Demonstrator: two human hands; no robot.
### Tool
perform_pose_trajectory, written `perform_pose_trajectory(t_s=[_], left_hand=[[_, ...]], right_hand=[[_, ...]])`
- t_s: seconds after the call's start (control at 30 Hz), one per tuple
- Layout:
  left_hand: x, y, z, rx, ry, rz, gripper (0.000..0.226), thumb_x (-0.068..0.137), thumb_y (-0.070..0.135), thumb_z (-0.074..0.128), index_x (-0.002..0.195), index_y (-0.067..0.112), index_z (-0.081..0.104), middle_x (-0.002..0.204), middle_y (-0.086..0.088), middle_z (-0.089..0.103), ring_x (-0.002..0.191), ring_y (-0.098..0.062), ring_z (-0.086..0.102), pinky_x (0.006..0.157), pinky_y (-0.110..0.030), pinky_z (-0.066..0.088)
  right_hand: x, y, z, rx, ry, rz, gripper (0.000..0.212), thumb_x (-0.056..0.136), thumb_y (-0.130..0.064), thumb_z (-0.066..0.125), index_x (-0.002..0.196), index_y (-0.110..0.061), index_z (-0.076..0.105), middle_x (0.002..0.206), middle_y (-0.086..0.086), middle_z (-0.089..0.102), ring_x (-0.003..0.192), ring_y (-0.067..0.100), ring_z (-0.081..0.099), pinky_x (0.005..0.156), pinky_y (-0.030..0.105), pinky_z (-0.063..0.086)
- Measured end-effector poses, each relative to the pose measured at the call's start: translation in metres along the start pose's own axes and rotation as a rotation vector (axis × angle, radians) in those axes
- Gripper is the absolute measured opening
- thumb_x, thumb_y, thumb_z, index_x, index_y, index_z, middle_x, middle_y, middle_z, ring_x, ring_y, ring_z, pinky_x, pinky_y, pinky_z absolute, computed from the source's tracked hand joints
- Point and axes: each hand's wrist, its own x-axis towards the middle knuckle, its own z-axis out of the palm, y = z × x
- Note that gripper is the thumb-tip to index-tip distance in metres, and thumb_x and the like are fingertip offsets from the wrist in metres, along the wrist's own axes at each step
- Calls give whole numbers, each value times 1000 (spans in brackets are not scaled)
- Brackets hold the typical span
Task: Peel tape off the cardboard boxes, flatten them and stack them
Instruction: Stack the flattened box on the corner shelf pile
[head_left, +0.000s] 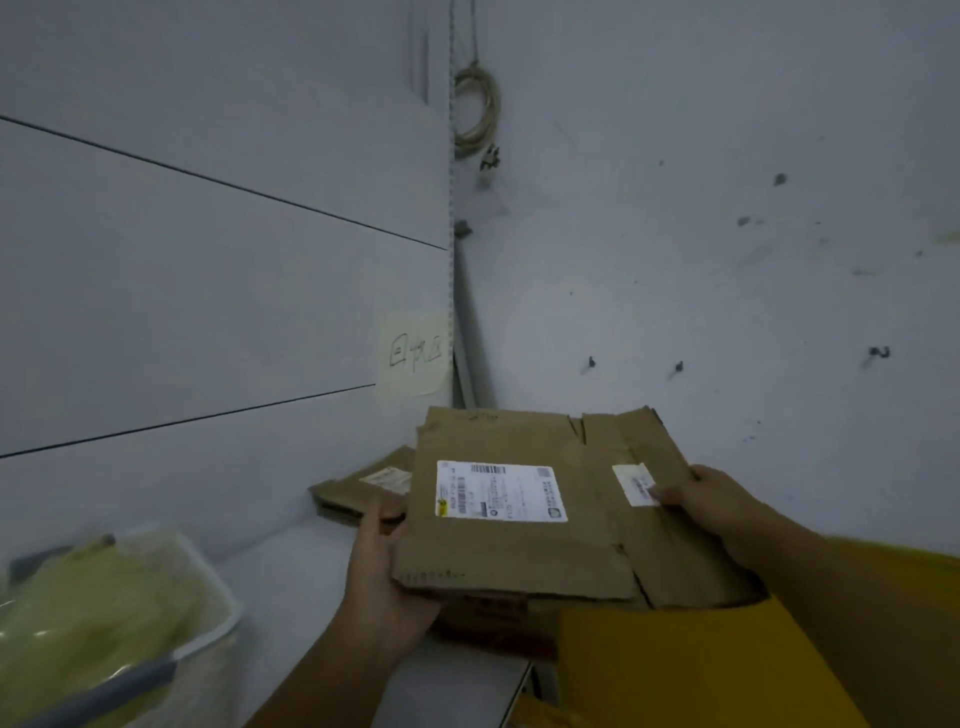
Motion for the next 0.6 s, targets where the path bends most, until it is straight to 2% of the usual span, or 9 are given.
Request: perform_pose_trajectory(t_s=[0.03, 0.1, 0.2, 0.3, 0.43, 0.53, 0.6], left_hand=[[11, -7, -1, -98, -84, 3, 78, 72, 71, 50, 128, 16, 57, 126, -20, 60, 115, -43, 57, 99, -59, 41], [37, -21, 1, -198, -135, 56, 91, 63, 80, 48, 129, 19, 56, 130, -18, 58, 121, -46, 50, 104, -66, 28], [72, -36, 19, -219, -57, 94, 84, 71, 82, 40, 123, 19, 60, 122, -17, 63, 117, -44, 54, 100, -63, 35], [104, -49, 46, -117, 60, 146, 53, 89, 57, 45, 119, 16, 61, 119, -16, 66, 113, -38, 58, 101, -56, 39], [146, -61, 76, 40, 230, 237, 18, 94, 20, 51, 108, 15, 60, 106, -12, 68, 100, -32, 63, 96, -52, 46], [173, -49, 71, 119, 349, 364, 26, 88, 9, 59, 112, 18, 61, 107, -10, 70, 99, -30, 66, 92, -52, 50], [184, -37, 60, 148, 418, 444, 29, 85, 3, 61, 110, 18, 62, 109, -12, 70, 98, -31, 67, 90, -52, 51]], right_hand=[[9, 4, 2, 67, 6, 22, 47, 89, -24, 64, 128, -3, 48, 117, 17, 59, 90, 30, 59, 69, 37, 47], [27, 8, 8, 213, 17, 57, 44, 90, -24, 62, 127, -4, 47, 111, 16, 59, 88, 31, 59, 68, 39, 48], [57, 12, 18, 395, 25, 71, 37, 92, -23, 60, 124, -7, 46, 111, 15, 60, 90, 33, 60, 73, 45, 51], [87, 12, 25, 545, 20, 36, 29, 94, -20, 56, 120, -10, 49, 110, 14, 61, 91, 32, 60, 64, 40, 49], [124, 9, 35, 612, -9, -89, 28, 94, -24, 53, 121, -17, 53, 109, 10, 64, 96, 31, 61, 85, 49, 52], [145, 7, 45, 596, -156, -166, 35, 91, -30, 59, 124, -20, 54, 117, 3, 64, 102, 26, 62, 90, 47, 52], [155, 5, 52, 553, -311, -184, 36, 88, -32, 65, 121, -21, 55, 113, -1, 65, 99, 22, 63, 80, 37, 55]])
